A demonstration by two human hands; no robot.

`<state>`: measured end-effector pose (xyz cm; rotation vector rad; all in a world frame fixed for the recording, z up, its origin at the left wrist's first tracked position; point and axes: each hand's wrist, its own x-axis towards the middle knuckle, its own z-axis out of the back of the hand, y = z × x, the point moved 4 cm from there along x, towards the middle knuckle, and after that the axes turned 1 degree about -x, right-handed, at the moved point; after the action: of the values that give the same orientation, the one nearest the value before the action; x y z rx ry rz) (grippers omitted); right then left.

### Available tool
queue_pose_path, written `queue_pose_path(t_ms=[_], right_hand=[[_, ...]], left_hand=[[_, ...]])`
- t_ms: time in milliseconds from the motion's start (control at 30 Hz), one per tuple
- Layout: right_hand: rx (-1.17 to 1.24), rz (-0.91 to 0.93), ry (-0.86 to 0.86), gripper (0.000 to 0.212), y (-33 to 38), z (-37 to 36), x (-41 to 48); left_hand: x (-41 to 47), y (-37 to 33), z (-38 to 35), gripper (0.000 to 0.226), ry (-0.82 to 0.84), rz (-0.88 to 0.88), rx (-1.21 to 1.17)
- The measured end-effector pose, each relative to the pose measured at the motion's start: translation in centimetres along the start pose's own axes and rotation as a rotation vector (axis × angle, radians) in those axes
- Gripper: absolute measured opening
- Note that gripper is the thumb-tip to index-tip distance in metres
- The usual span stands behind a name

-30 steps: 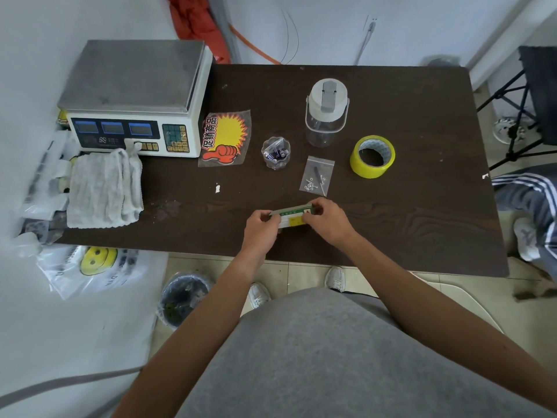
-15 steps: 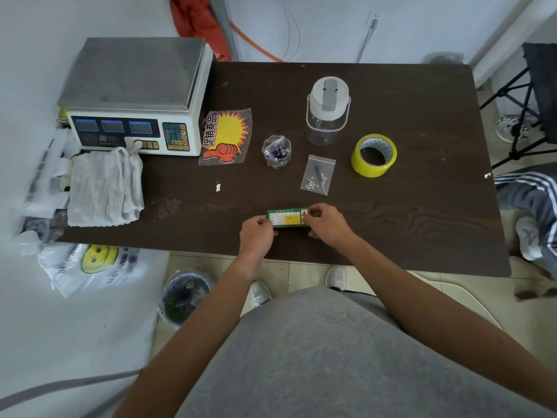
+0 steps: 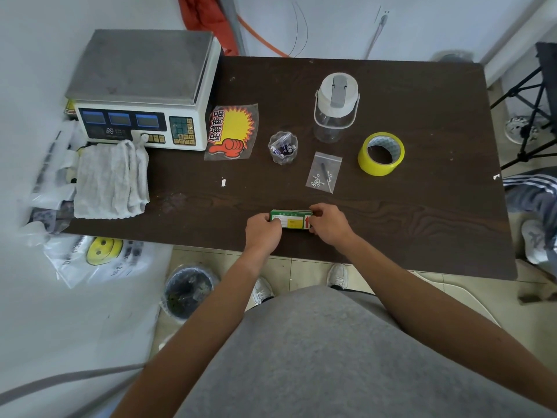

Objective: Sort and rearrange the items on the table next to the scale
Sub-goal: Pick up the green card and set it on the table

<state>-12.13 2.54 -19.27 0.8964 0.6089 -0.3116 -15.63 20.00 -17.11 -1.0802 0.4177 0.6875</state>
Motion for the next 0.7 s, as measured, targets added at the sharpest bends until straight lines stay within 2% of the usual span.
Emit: queue_pose_path(t_ms=[333,533,700], right_hand=[[-0.025,0.039,-0.080,0.040,0.5,-0.2,0.1],[-0.154,0.082,-0.073,0.041,1.3,-0.4,-0.5],[-0.247,0.097,-0.058,0.047,1.7,-0.3,-0.8]], left_hand=[[0.1,0.5,0.3,0.018,0.040,0.030,-0.047],[0.6,0.9,0.2,0.052,0.054,0.023,-0.059],[-0.3,-0.4,0.6,0.041,0.072,-0.039,-0.011]])
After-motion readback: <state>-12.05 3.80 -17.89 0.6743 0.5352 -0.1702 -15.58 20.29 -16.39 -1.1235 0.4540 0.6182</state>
